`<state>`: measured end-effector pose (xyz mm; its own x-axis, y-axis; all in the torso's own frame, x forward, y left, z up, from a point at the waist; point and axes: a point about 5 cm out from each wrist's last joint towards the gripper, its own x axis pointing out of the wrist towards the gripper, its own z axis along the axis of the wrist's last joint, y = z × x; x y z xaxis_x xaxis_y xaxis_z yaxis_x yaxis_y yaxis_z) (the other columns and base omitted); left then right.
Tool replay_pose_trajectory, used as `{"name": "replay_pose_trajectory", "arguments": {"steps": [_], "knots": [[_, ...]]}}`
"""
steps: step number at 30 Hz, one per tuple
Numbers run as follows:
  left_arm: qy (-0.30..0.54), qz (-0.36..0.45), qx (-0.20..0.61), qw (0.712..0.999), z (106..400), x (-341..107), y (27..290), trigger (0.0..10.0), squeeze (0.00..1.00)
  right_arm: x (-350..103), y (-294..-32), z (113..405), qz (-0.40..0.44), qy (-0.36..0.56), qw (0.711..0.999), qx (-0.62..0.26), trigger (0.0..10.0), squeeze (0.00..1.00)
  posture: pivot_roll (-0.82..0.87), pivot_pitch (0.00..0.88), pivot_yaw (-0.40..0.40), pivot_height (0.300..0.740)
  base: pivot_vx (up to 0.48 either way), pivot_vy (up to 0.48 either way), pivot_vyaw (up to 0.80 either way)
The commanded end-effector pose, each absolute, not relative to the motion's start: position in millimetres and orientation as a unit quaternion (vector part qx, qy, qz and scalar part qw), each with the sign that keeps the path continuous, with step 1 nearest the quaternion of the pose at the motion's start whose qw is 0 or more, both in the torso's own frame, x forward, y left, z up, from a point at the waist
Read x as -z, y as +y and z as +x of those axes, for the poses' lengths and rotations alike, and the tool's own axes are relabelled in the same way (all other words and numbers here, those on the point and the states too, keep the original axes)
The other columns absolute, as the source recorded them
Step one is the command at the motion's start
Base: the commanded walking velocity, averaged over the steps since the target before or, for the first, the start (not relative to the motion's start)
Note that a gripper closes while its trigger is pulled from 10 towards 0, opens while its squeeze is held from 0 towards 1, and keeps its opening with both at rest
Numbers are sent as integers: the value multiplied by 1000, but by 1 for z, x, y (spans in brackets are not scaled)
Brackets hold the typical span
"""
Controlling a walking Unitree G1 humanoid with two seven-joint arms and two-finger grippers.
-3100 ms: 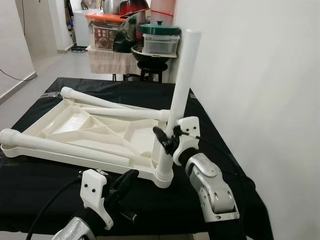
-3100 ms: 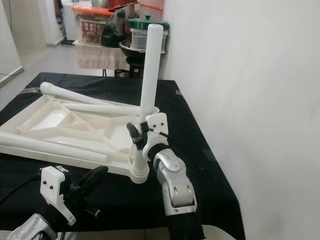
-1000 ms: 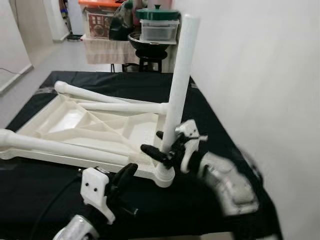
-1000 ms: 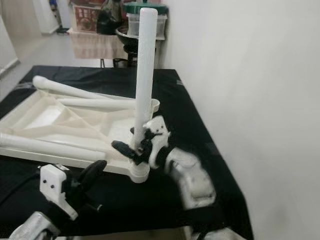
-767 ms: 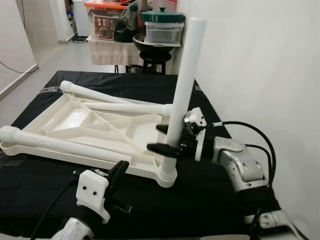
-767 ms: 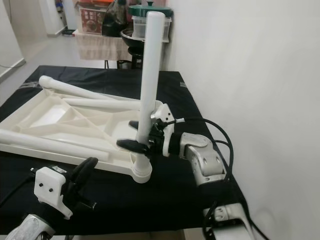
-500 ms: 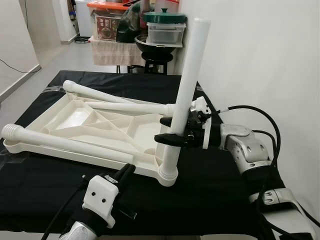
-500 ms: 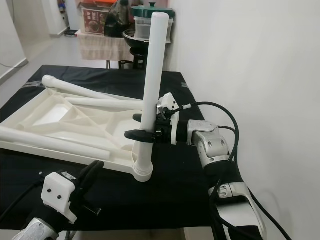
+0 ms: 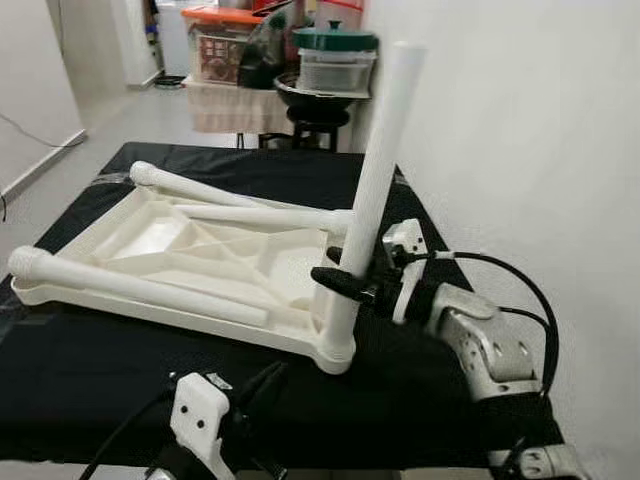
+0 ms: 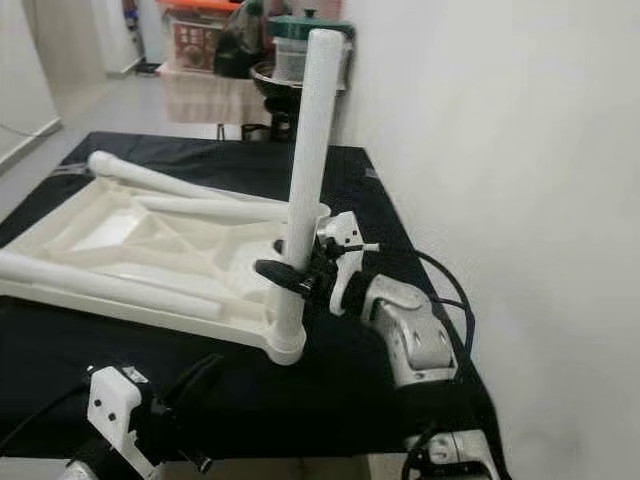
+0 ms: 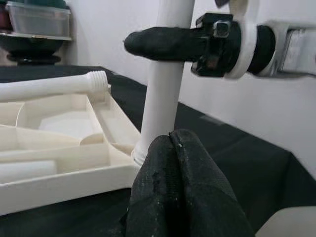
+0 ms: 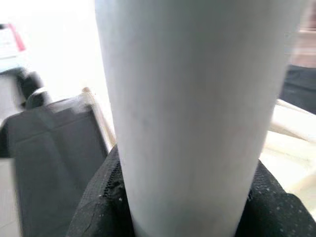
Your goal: Building children table
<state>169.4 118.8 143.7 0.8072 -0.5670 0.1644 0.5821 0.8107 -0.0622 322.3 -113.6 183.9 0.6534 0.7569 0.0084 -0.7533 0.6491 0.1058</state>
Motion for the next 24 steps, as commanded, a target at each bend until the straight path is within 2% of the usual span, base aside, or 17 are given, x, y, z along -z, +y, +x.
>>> {"name": "replay_pose_trajectory", "arguments": {"steps": [1,2,4,7,8,9,10,13,14,15,17,19,20,21,22,23,24], "knots": [[-61,-56,308,948,169,-142,120,10000,0,-160,-106,317,94,59,950,-293,0,0,9,0,-92,740,0,0,0],[-57,-50,310,948,170,-142,120,10000,0,-152,-93,305,118,61,963,-236,0,0,5,0,-92,740,0,0,0],[-55,-49,312,947,172,-141,120,10000,0,-151,-93,304,146,65,969,-190,0,0,2,0,-87,740,0,0,0],[-53,-47,317,946,173,-140,120,10000,0,-151,-99,310,154,70,970,-177,0,0,8,0,-90,740,0,0,0],[-54,-44,317,946,174,-140,121,10000,0,-153,-103,313,148,77,970,-174,9333,0,14,0,-95,740,0,0,0],[-54,-44,317,946,174,-140,121,10000,0,-153,-103,313,148,77,970,-174,9333,0,14,0,-95,740,0,0,0],[-55,-42,317,946,174,-140,121,10000,0,-154,-107,316,140,78,971,-176,10000,0,17,0,-92,740,0,0,0],[-55,-39,314,947,174,-139,122,10000,0,-158,-114,320,112,76,976,-169,10000,0,21,0,-92,740,0,0,0],[-56,-38,313,947,174,-139,122,10000,0,-163,-115,321,105,65,974,-192,10000,706,23,0,-95,740,0,0,0],[-56,-37,311,948,174,-139,122,10000,0,-167,-120,324,101,57,971,-210,10000,1000,21,0,-96,740,0,0,0],[-57,-37,311,948,174,-139,122,10000,0,-169,-123,326,103,51,967,-228,10000,1000,21,0,-97,740,0,0,0],[-57,-38,311,948,174,-138,121,10000,0,-176,-124,325,128,43,948,-288,10000,1000,26,0,-100,740,0,0,0],[-58,-39,311,948,174,-138,121,10000,0,-183,-121,320,118,30,928,-353,10000,1000,28,0,-102,740,0,0,0],[-58,-39,311,948,174,-138,121,10000,0,-183,-121,320,118,30,928,-353,10000,1000,28,0,-102,740,0,0,0],[-58,-40,311,948,174,-138,121,10000,0,-187,-120,316,108,23,911,-397,10000,427,28,0,-102,740,0,0,0],[-58,-40,311,948,174,-138,121,10000,0,-187,-120,316,108,23,911,-397,10000,427,28,0,-102,740,0,0,0],[-58,-40,311,948,175,-138,120,10000,0,-191,-119,313,88,13,893,-440,10000,0,27,0,-101,740,0,0,0]]}}
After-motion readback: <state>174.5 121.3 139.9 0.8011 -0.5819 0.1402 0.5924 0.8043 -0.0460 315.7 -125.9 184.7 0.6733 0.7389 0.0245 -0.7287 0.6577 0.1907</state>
